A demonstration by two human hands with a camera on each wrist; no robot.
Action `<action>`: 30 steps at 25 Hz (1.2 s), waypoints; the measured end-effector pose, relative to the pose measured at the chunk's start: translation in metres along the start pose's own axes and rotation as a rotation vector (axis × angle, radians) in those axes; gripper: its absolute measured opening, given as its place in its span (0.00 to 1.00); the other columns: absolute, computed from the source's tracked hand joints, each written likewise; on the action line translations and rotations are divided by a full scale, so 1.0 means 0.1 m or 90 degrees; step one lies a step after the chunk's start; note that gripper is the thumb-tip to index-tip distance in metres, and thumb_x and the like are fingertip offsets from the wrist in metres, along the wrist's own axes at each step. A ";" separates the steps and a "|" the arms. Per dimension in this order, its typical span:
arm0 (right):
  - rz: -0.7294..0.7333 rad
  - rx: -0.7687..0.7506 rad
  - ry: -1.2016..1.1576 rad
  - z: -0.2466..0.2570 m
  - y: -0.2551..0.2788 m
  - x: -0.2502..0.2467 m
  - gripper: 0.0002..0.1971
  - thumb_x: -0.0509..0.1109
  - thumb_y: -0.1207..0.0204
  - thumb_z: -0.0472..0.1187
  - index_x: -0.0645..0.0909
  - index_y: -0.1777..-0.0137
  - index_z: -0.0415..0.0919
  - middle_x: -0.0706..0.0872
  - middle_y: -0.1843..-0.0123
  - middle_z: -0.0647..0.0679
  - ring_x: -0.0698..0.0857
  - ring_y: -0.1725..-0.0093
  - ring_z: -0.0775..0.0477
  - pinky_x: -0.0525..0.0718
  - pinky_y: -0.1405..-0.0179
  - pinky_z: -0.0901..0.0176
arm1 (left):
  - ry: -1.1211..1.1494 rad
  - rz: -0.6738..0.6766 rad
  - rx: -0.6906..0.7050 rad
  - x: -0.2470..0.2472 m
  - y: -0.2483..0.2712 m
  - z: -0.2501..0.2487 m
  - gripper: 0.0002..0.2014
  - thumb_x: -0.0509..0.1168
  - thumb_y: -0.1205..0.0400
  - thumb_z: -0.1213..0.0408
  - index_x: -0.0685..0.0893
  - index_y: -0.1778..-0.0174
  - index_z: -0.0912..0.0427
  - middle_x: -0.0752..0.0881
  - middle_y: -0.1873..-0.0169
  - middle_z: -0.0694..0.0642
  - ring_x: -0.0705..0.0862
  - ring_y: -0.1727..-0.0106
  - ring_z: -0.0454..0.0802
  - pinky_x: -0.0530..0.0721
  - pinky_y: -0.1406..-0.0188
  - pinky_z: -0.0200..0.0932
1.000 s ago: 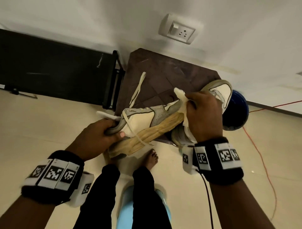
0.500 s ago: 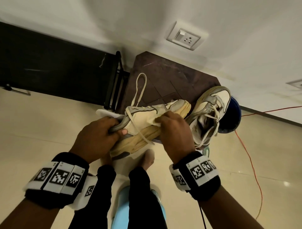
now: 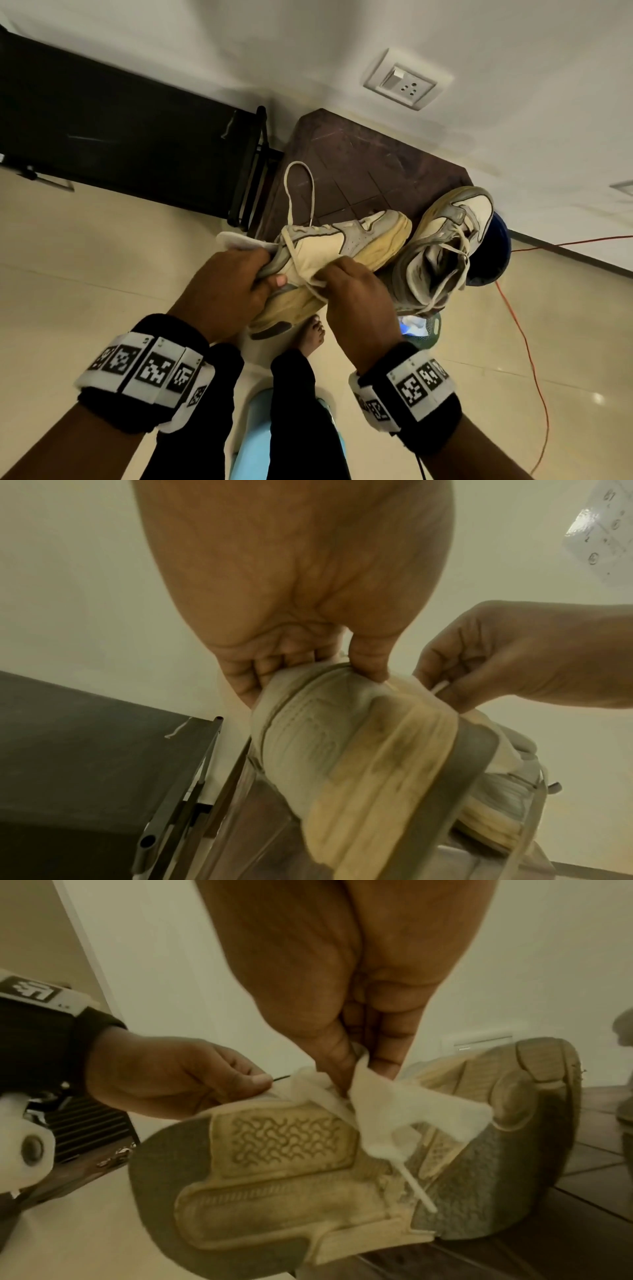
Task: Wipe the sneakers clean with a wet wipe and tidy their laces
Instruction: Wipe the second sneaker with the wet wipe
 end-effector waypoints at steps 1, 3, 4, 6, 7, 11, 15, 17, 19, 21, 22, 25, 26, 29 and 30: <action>-0.008 -0.002 0.001 -0.03 -0.02 -0.02 0.10 0.68 0.33 0.27 0.86 0.56 0.39 0.84 0.57 0.45 0.83 0.60 0.43 0.83 0.66 0.52 | 0.051 0.010 -0.016 0.02 0.02 0.02 0.27 0.55 0.25 0.43 0.80 0.34 0.52 0.87 0.45 0.51 0.84 0.45 0.48 0.79 0.46 0.42; -0.063 0.041 0.000 -0.28 -0.15 -0.17 0.09 0.70 0.33 0.27 0.86 0.56 0.38 0.85 0.57 0.44 0.83 0.58 0.41 0.84 0.64 0.51 | 0.189 0.010 -0.061 0.06 0.05 0.07 0.25 0.57 0.24 0.44 0.79 0.33 0.49 0.87 0.45 0.48 0.84 0.43 0.46 0.82 0.41 0.45; -0.107 0.068 -0.003 -0.43 -0.23 -0.29 0.09 0.69 0.33 0.27 0.87 0.56 0.36 0.86 0.58 0.42 0.84 0.58 0.39 0.84 0.64 0.50 | 0.248 -0.005 -0.072 0.07 0.06 0.08 0.23 0.59 0.23 0.46 0.79 0.33 0.49 0.87 0.46 0.47 0.84 0.44 0.44 0.83 0.40 0.47; -0.150 0.077 -0.007 -0.55 -0.34 -0.44 0.09 0.67 0.33 0.28 0.87 0.57 0.34 0.86 0.59 0.41 0.84 0.59 0.38 0.82 0.64 0.53 | 0.316 -0.042 -0.065 0.08 0.04 0.02 0.16 0.62 0.17 0.54 0.80 0.34 0.50 0.87 0.46 0.48 0.85 0.44 0.43 0.84 0.40 0.47; -0.140 0.065 -0.003 -0.49 -0.35 -0.42 0.08 0.69 0.32 0.27 0.87 0.57 0.35 0.86 0.59 0.41 0.84 0.59 0.39 0.80 0.63 0.55 | 0.340 -0.053 -0.057 0.09 0.02 -0.02 0.15 0.63 0.17 0.59 0.79 0.34 0.51 0.87 0.45 0.48 0.85 0.43 0.43 0.84 0.40 0.46; -0.034 -0.021 -0.073 -0.05 -0.15 -0.09 0.09 0.70 0.31 0.28 0.87 0.56 0.39 0.86 0.58 0.46 0.83 0.59 0.47 0.79 0.60 0.60 | 0.328 -0.060 -0.042 0.10 -0.07 -0.08 0.14 0.63 0.17 0.62 0.79 0.35 0.49 0.85 0.45 0.45 0.83 0.43 0.40 0.81 0.40 0.41; -0.028 -0.115 -0.119 0.15 -0.04 0.02 0.11 0.73 0.34 0.25 0.87 0.55 0.38 0.88 0.57 0.44 0.85 0.60 0.45 0.82 0.61 0.60 | 0.295 -0.015 -0.060 0.15 -0.07 -0.02 0.14 0.62 0.16 0.64 0.79 0.35 0.50 0.84 0.45 0.45 0.82 0.44 0.39 0.79 0.43 0.37; -0.103 -0.098 -0.058 0.05 -0.15 -0.08 0.06 0.70 0.32 0.30 0.86 0.56 0.36 0.87 0.58 0.42 0.84 0.60 0.42 0.83 0.62 0.57 | 0.327 0.013 -0.061 0.22 -0.05 -0.01 0.16 0.61 0.16 0.64 0.77 0.33 0.47 0.83 0.42 0.44 0.80 0.41 0.36 0.76 0.40 0.35; -0.173 -0.015 -0.032 -0.21 -0.37 -0.24 0.09 0.64 0.30 0.32 0.85 0.56 0.35 0.86 0.57 0.41 0.84 0.58 0.40 0.85 0.60 0.50 | 0.339 0.033 -0.059 0.28 -0.03 0.00 0.18 0.61 0.16 0.64 0.76 0.31 0.46 0.82 0.38 0.44 0.78 0.37 0.37 0.75 0.35 0.38; -0.215 0.036 -0.029 -0.39 -0.54 -0.36 0.10 0.64 0.31 0.32 0.86 0.55 0.34 0.86 0.56 0.40 0.84 0.57 0.38 0.85 0.61 0.46 | 0.346 0.038 -0.069 0.34 -0.01 0.04 0.19 0.61 0.16 0.65 0.75 0.29 0.48 0.81 0.35 0.46 0.77 0.34 0.41 0.74 0.31 0.42; -0.213 0.031 -0.034 -0.38 -0.57 -0.37 0.09 0.65 0.30 0.30 0.86 0.54 0.33 0.86 0.56 0.40 0.84 0.58 0.38 0.85 0.62 0.47 | 0.350 0.035 -0.073 0.35 -0.01 0.06 0.19 0.61 0.16 0.65 0.75 0.28 0.48 0.81 0.34 0.47 0.77 0.32 0.42 0.74 0.29 0.44; -0.116 -0.073 -0.058 -0.07 -0.43 -0.18 0.08 0.71 0.31 0.28 0.87 0.53 0.35 0.86 0.56 0.41 0.84 0.59 0.42 0.80 0.61 0.58 | 0.351 0.021 -0.067 0.33 0.00 0.02 0.19 0.61 0.16 0.65 0.75 0.30 0.46 0.81 0.35 0.47 0.78 0.33 0.42 0.74 0.31 0.43; -0.076 -0.112 -0.062 0.05 -0.33 -0.10 0.08 0.72 0.31 0.29 0.87 0.52 0.35 0.86 0.56 0.42 0.84 0.59 0.43 0.78 0.61 0.60 | 0.355 0.015 -0.060 0.31 -0.01 -0.01 0.17 0.61 0.16 0.65 0.76 0.32 0.45 0.82 0.37 0.46 0.78 0.36 0.39 0.75 0.34 0.41; -0.047 -0.185 -0.010 0.23 -0.19 -0.02 0.10 0.66 0.28 0.38 0.86 0.52 0.35 0.85 0.56 0.41 0.83 0.60 0.41 0.81 0.65 0.57 | 0.344 0.014 -0.047 0.23 -0.04 -0.06 0.15 0.60 0.16 0.64 0.75 0.37 0.40 0.82 0.42 0.42 0.78 0.43 0.32 0.74 0.40 0.36; -0.071 -0.175 0.010 0.18 -0.25 -0.07 0.12 0.64 0.27 0.39 0.86 0.52 0.34 0.85 0.56 0.40 0.83 0.59 0.40 0.83 0.66 0.55 | 0.328 0.017 -0.036 0.21 -0.06 -0.08 0.15 0.60 0.16 0.63 0.75 0.36 0.41 0.82 0.41 0.42 0.78 0.41 0.33 0.73 0.39 0.36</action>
Point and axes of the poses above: each hand's wrist, its own y-axis away from the middle knuckle, its own x-axis out of the palm, z = x × y, the point moved 8 cm from there along -y, towards the middle knuckle
